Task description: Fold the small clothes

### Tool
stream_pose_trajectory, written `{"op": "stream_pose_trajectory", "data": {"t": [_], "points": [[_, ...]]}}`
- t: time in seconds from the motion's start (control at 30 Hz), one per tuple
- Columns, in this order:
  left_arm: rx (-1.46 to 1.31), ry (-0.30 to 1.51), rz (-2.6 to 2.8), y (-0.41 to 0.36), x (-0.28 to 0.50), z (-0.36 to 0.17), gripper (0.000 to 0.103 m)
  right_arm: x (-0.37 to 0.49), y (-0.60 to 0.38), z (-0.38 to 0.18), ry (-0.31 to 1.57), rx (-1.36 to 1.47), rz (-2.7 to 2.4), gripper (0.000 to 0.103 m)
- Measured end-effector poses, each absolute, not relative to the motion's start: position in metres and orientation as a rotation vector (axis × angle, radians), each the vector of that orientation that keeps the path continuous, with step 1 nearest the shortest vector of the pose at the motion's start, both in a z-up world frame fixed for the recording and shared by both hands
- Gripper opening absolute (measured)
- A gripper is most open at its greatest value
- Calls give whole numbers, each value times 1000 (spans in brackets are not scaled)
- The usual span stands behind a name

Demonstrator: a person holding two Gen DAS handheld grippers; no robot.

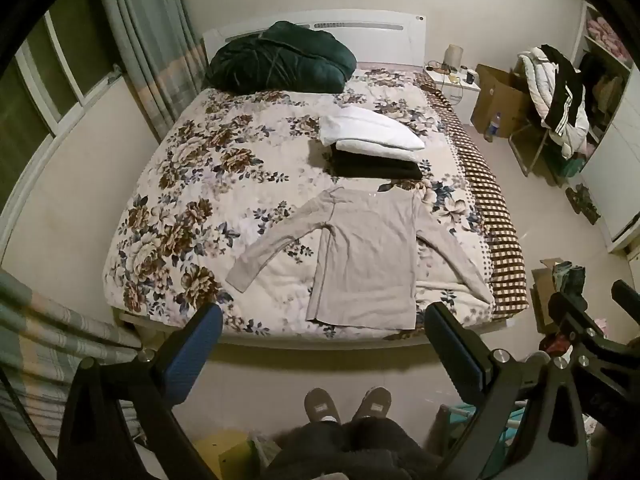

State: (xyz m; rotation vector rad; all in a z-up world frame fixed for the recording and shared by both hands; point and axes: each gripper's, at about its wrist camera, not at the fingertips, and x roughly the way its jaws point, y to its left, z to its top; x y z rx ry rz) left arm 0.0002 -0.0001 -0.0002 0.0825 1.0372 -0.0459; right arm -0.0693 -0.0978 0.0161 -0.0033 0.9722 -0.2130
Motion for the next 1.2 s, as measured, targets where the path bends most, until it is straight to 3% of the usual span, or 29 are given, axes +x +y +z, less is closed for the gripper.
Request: {"op": "stream_pose_trajectory", "data": {"t": [1.2], "points": [[72,1039,-52,0,0,0,103,-61,-96,20,982,5,-207,103]]}}
